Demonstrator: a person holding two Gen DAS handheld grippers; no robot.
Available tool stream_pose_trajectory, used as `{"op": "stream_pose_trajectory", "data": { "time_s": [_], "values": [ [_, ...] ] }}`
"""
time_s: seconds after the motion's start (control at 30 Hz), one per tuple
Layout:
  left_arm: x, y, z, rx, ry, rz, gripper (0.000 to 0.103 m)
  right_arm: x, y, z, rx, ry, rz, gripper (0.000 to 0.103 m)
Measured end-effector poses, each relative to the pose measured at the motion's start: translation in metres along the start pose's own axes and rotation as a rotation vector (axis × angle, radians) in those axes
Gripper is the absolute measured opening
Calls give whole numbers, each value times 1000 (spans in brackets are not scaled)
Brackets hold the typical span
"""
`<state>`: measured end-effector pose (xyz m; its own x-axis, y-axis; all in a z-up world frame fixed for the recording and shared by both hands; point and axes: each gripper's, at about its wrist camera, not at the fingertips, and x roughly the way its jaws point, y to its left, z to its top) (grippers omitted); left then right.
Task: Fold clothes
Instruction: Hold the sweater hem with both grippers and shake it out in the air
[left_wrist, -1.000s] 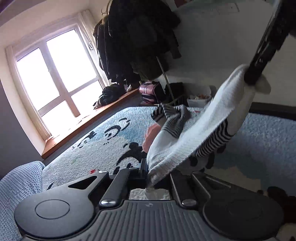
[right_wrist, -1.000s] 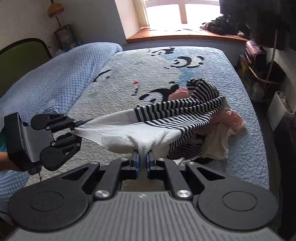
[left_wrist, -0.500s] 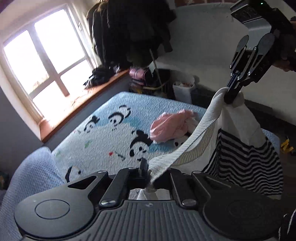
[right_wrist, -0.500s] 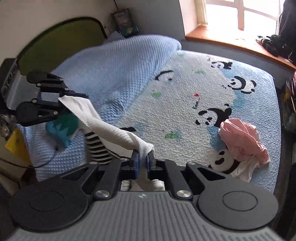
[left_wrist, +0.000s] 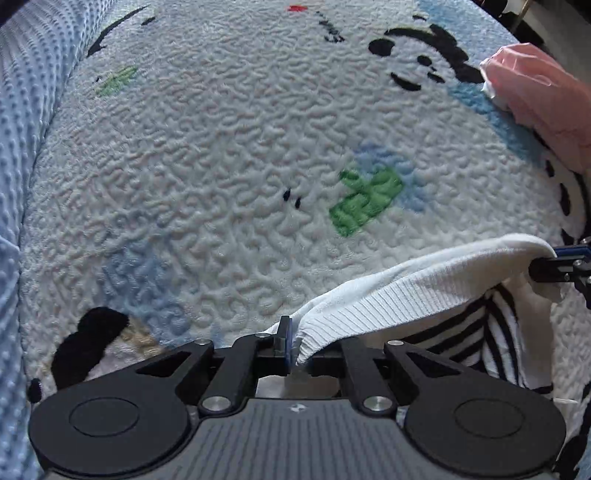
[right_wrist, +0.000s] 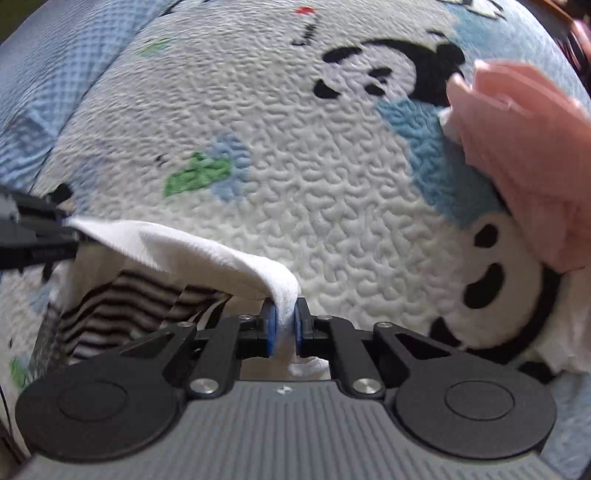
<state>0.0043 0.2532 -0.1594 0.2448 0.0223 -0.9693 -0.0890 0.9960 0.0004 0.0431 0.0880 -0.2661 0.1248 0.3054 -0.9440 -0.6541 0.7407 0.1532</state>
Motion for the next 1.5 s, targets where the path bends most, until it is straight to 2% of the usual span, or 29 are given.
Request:
{"op": "stream_pose_trajectory", "data": {
  "time_s": [0.03, 0.07, 0.1, 0.13, 0.2, 0.27, 0.3, 0.4, 0.47, 0.57, 0.63, 0.8, 0.93, 1.0, 1.03, 1.1, 1.13, 1.17, 1.2, 1.27, 1.37, 1.5],
  "values": [
    [4, 0, 3, 13, -18, -5, 12, 7, -6, 3, 22, -18, -10, 21],
    [8, 0, 6, 26, -38, -8, 12, 12, -12, 6, 42, -40, -23, 35],
    [8, 3, 10, 36, -62, -7, 13, 9, -18, 10, 61, -80, -45, 44],
    [6, 5, 14, 46, -90, 2, 16, 4, -25, 14, 78, -126, -63, 44],
    [-8, 9, 21, 74, -186, 90, 48, -8, -39, 21, 98, -216, -105, 41],
    [-23, 17, 19, 63, -264, 157, 55, -20, -48, 20, 66, -276, -127, 44],
    [-28, 23, 17, 65, -273, 131, 55, -25, -51, 17, 35, -298, -121, 44],
    [-37, 38, 1, 87, -277, 29, 55, -38, -41, -4, -145, -321, -72, 47],
    [-32, 39, -13, 136, -278, -38, 55, -41, -24, -20, -292, -316, -47, 47],
    [-2, 27, -28, 247, -254, -31, 55, -32, 2, -37, -518, -312, -81, 47],
    [10, 24, -32, 272, -239, -30, 55, -22, 16, -44, -660, -308, -127, 47],
    [22, 33, -27, 211, -244, -39, 55, 3, 50, -62, -1005, -291, -238, 43],
    [21, 39, -15, 183, -257, -33, 56, 7, 59, -70, -1137, -275, -215, 43],
    [24, 40, -10, 165, -246, -45, 57, 15, 61, -74, -1196, -282, -278, 38],
    [25, 41, -7, 151, -239, -51, 57, 21, 60, -72, -1203, -270, -307, 34],
    [29, 41, -5, 91, -238, -60, 60, 25, 60, -64, -1170, -244, -308, 10],
    [29, 40, -5, 77, -242, -60, 60, 26, 60, -60, -1148, -239, -307, 10],
    [28, 39, -5, 62, -246, -60, 55, 25, 58, -56, -1109, -257, -301, 9],
    [28, 38, -6, 49, -250, -65, 37, 22, 56, -53, -1069, -271, -292, 7],
    [24, 37, -7, 35, -254, -121, 5, 11, 51, -44, -983, -267, -256, 6],
    [13, 34, -9, 13, -255, -152, 4, -8, 42, -32, -851, -251, -194, 5],
    [-36, 40, -11, 8, -305, -157, 4, -50, 38, -18, -727, -236, -130, 4]
  ]
}}
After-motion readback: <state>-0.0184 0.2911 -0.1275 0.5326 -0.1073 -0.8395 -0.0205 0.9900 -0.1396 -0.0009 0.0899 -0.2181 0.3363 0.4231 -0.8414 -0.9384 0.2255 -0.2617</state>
